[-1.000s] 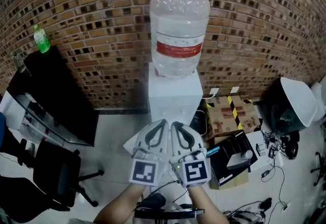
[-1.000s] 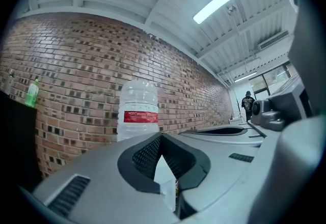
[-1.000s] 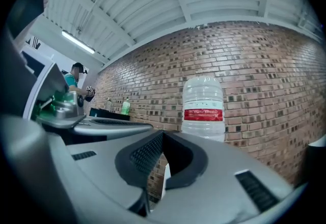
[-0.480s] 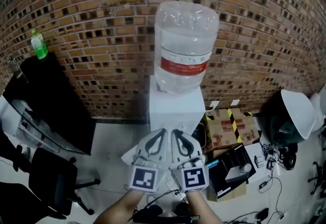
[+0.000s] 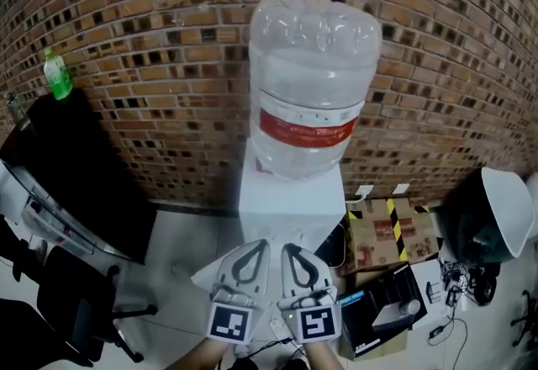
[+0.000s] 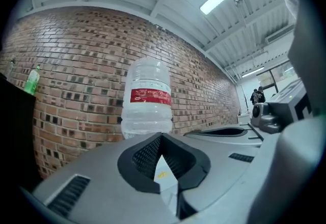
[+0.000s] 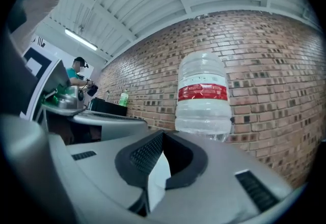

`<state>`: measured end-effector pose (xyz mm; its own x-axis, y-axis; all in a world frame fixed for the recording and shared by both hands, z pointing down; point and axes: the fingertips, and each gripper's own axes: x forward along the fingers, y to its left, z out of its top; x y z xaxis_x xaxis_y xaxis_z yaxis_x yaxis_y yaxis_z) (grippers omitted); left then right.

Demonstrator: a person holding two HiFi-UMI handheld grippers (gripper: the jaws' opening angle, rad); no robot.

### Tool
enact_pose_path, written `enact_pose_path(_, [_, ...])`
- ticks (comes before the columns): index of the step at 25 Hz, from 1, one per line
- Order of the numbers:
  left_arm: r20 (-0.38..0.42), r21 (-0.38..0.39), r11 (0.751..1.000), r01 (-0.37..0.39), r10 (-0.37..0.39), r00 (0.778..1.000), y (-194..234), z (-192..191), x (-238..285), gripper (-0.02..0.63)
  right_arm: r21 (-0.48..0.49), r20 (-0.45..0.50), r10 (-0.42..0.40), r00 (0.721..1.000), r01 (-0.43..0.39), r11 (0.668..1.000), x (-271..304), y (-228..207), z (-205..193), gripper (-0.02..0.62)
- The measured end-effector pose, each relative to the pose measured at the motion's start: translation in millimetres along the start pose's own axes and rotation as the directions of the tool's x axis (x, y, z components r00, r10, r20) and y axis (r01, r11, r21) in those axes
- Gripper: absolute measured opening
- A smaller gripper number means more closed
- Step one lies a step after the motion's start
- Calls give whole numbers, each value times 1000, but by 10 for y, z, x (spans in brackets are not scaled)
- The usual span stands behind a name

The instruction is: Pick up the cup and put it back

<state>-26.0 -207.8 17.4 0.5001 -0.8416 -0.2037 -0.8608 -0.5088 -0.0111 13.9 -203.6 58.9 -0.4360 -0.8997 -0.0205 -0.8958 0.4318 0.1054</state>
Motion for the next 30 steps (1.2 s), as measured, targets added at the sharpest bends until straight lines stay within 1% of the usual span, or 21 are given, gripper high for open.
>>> enact_pose_path(1, [-9, 9, 1000, -8, 8, 1000, 2, -100, 18, -3, 3, -3, 2, 1000, -2, 1000, 13, -34, -88, 6])
enact_pose_path(5, [-40, 4, 999, -34, 34, 999, 0, -599, 52, -3, -1, -21, 10, 1000, -10, 1000, 51, -154, -545, 6])
enact_pose_path(8, [-58, -10, 999, -40, 40, 998, -20, -1042, 67, -3, 2, -50, 17, 999, -17, 1000, 66, -200, -1009, 6])
enact_pose_path(11, [-58, -5, 1000, -30, 30, 998, -77, -1427, 86, -3, 10, -74, 21, 997, -20, 1000, 83, -222, -1473, 6])
enact_pose_path(13, [-58, -1, 1000, -27, 27, 998, -127, -1683, 57, -3, 15, -81, 26, 996, -25, 1000, 74, -216, -1764, 40])
enact_pose_path(14, [-58, -7, 1000, -28, 27, 998, -151, -1821, 35, -3, 16, -83, 25, 996, -24, 1000, 62, -215, -1910, 40])
enact_pose_path(16, [-62, -25, 999, -31, 29, 998, -181, -2134, -27, -3, 12, -84, 22, 996, -21, 1000, 42, -207, -2211, 40])
enact_pose_path(19, [-83, -32, 999, -35, 32, 996, -180, -2677, -136, -3, 16, -94, 20, 995, -19, 1000, 41, -158, -2694, 40])
enact_pose_path(24, [-90, -59, 997, -53, 47, 995, -199, -3532, -244, -3, 7, -89, 14, 996, -13, 1000, 62, -172, -3474, 40])
enact_pose_path(27, [-103, -48, 998, -47, 42, 994, -212, -3979, -320, -3, 15, -90, 12, 996, -11, 1000, 75, -142, -3927, 40])
enact_pose_path(30, [-91, -40, 998, -51, 47, 995, -181, -4353, -348, -2, 32, -88, 2, 996, 1, 999, 98, -140, -4343, 40])
